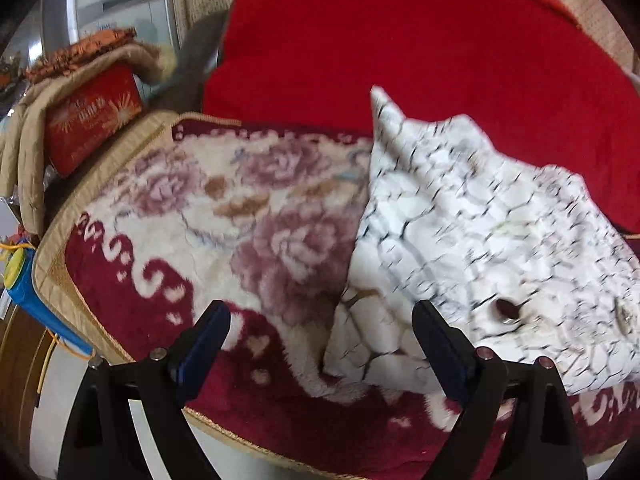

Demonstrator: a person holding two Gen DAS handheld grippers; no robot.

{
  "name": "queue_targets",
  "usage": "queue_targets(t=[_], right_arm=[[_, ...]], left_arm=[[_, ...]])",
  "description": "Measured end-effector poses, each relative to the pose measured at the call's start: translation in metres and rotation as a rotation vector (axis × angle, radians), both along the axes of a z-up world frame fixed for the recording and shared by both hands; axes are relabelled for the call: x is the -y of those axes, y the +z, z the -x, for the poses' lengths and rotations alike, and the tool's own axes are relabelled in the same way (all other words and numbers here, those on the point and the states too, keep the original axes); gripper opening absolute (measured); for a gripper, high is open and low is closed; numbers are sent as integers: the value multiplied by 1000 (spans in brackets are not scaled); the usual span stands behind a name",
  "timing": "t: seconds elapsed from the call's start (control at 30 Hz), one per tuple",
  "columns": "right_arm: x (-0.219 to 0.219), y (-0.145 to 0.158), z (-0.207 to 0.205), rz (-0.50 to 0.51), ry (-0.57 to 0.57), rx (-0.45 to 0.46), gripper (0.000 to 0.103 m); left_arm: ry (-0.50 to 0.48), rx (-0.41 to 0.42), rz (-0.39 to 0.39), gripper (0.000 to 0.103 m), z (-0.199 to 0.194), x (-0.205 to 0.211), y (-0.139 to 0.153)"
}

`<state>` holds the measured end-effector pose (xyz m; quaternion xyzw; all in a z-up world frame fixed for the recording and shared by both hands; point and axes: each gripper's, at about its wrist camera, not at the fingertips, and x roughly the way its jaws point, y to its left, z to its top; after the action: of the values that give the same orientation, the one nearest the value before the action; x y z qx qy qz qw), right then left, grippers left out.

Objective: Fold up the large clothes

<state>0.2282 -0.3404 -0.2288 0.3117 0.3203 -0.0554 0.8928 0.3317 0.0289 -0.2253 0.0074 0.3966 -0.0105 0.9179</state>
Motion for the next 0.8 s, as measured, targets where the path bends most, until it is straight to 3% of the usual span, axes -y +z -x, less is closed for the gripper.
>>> queue_targets(t=[0.07,0.17,0.23,0.37,0.5,0.7,0.8], right_arm=[[-12,15,4,67,2,53,59],[-29,22,2,116,29,95,59],[-32,9,-9,79,58,39,59],[-20,-39,-29,-99,90,-126,55],[-8,-43,-27,-179,96,-113,53],[-25,-38,-30,-69,116,-177,53],[-19,-21,-33,-92,110,-196,54]], left_arm=[[-7,-8,22,92,-2,3,-2],[-4,-84,6,92,-11,10,-22],[12,-150,-12,93,-19,11,-41],[32,-209,85,93,-21,-3,-51],[40,-199,54,93,-15,-7,-38],[-1,-156,75,93,7,-4,3],[-39,-105,54,93,11,5,38]])
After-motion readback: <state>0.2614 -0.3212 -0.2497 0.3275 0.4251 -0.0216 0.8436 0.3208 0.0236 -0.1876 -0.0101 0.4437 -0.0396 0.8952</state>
